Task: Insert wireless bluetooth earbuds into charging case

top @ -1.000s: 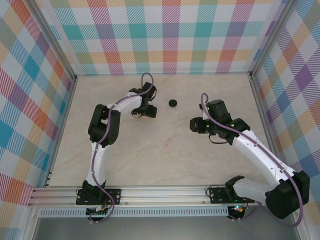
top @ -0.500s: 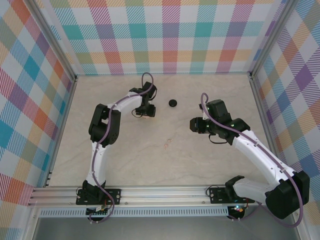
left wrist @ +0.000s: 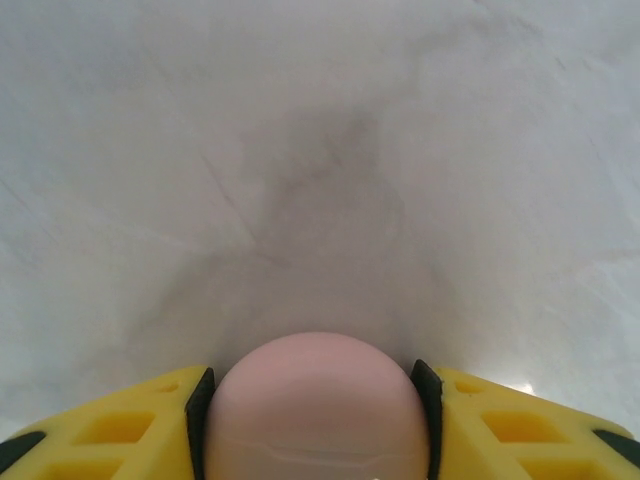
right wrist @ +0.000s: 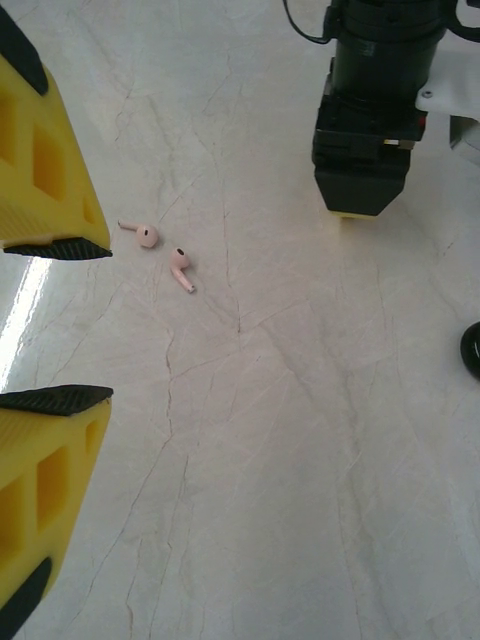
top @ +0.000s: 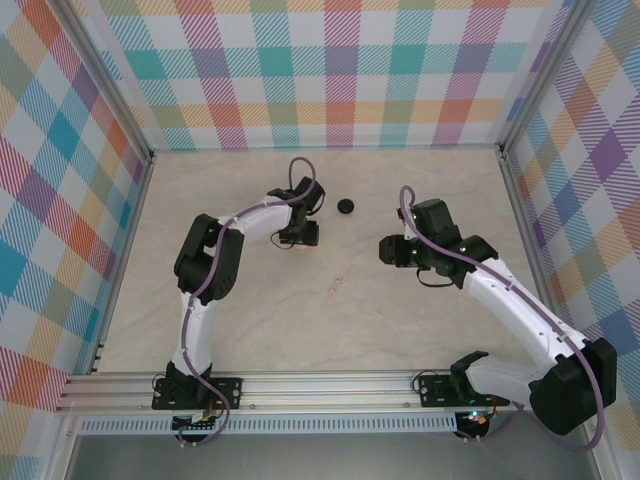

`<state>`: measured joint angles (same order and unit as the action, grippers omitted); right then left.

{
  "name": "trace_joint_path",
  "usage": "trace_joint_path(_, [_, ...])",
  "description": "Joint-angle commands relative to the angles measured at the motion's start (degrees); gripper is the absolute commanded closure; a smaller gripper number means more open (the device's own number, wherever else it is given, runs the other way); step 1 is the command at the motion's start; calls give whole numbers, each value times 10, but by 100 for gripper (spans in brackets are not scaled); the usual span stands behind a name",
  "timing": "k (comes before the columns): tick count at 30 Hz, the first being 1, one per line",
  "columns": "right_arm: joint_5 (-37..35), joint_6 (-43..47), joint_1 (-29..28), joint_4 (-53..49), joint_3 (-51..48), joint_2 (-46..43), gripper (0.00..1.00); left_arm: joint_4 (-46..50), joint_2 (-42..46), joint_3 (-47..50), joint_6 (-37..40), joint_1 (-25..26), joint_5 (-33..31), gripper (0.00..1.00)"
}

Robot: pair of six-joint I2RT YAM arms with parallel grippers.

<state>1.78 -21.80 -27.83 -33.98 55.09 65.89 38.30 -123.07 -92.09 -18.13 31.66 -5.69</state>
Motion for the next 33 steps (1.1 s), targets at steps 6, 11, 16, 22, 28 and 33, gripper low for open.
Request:
trace_joint_path(6, [-6,-4,1,1,-13,10,59,3,24,37,-93,53,-10,49])
trace_joint_path(11, [-4,-3,0,0,-15,17,58,1,32,38,-98,62,-16,44])
trace_joint_path(16, [2,-6,0,6,-14,31,59,8,46,25,-86,61,-26,36])
trace_joint_path(22, [10,-10,0,8,-8,52,59,23,65,5,-65,55,-26,32])
trace_joint_path(28, [32,-12,0,26,-4,76,58,16,113,15,-44,31,3,31])
trace_joint_path(33, [78,-20,0,59,17,130,58,-64,186,104,-54,-27,108,33])
